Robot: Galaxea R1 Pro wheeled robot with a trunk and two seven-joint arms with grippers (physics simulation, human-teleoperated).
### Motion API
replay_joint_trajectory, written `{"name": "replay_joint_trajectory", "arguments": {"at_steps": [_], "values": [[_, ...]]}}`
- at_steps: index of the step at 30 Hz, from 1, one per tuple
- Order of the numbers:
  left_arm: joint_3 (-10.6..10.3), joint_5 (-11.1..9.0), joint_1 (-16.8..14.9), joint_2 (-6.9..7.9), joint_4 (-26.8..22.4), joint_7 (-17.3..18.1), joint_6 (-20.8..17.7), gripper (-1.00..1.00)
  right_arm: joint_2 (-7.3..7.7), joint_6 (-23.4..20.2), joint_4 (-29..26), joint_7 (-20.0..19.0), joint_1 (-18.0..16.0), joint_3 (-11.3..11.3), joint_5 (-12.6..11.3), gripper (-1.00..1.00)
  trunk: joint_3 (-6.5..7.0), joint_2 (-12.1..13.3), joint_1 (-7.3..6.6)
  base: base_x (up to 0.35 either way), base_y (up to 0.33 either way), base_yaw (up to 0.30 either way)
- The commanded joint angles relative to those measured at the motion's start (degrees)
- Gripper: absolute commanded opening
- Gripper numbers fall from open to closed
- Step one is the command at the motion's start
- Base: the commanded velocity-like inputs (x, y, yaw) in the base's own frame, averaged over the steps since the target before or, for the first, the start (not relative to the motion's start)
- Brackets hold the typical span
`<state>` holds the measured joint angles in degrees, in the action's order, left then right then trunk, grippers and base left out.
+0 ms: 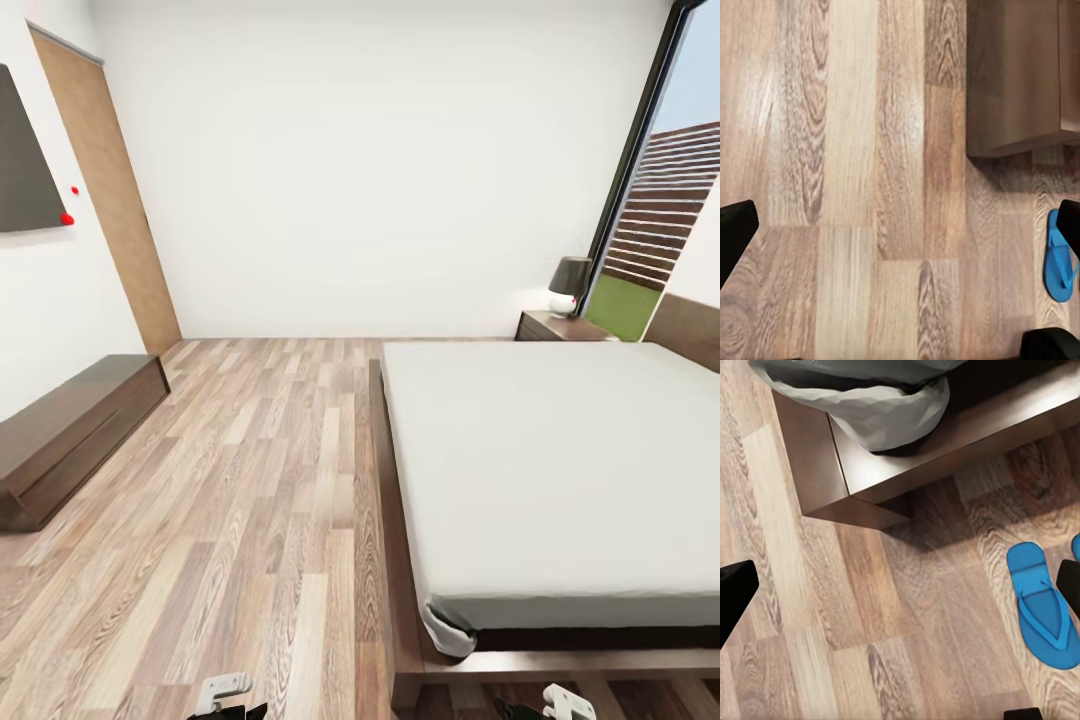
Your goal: In the bedroom, move the book from the bed onto either nightstand, and place the two sandals side by side next to the bed.
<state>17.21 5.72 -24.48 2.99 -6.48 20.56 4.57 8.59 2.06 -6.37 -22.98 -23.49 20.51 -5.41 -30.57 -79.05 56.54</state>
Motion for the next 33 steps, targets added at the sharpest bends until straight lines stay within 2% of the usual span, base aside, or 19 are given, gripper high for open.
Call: {"name": "replay_joint_trajectory", "arguments": {"at_steps": [1,33], "values": [[0.46,0.61,-0.04,0.0,0.06,0.18,0.27,1.0,0.03,0.13,0.08,-0.22,-0.05,-0.19,-0.56,1.0,0.13,0.39,-0.23,0.0,0.0,0.0],[0.45,0.69,-0.04,-0.12,0.06,0.18,0.27,1.0,0.04,0.05,0.05,-0.31,-0.04,-0.14,-0.61,1.0,5.88,13.22,-7.26,0.0,0.0,0.0]]}}
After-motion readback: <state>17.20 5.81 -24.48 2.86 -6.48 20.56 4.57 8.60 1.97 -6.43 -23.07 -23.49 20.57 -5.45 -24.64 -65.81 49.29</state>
